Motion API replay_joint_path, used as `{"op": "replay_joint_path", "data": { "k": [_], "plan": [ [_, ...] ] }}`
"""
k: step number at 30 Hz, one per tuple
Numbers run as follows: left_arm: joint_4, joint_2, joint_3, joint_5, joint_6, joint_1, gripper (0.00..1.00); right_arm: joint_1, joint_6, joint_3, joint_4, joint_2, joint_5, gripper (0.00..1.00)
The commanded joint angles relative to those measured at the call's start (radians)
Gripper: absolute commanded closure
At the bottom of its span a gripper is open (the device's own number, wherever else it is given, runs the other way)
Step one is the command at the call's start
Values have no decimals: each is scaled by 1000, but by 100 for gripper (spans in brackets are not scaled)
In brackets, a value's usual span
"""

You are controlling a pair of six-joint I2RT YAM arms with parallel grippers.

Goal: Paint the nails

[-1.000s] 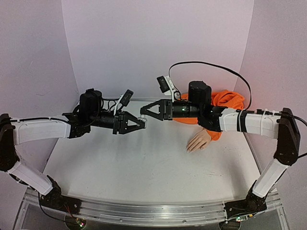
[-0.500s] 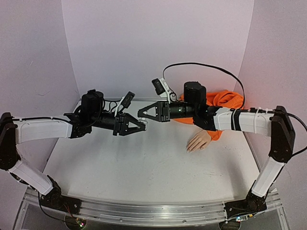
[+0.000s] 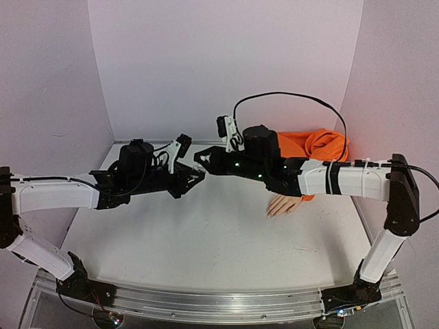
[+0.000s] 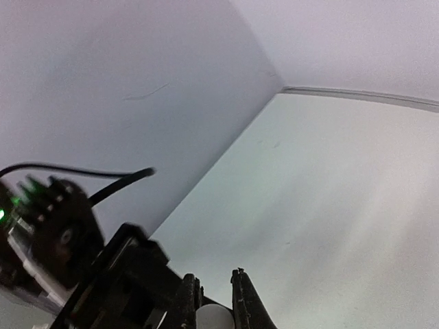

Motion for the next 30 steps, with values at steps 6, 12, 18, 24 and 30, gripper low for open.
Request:
{"op": "replay_joint_path", "data": {
  "k": [6,12,18,24,30],
  "plan": [
    [124,17,79,-346,46,3,100,206,71,177,-238,70,551,100],
    [118,-23,6,-215,60,3,100,188,-84,143,-220,-11,491,77],
    [86,-78,-57,-132,59,8,100,114,-183,63,-216,-116,287,43],
    [59,-113,-56,111,44,58,100,-45,-196,-99,-126,-229,-51,14],
    [58,-47,26,660,24,89,100,-122,-251,-129,-74,-243,-412,2]
  ]
}}
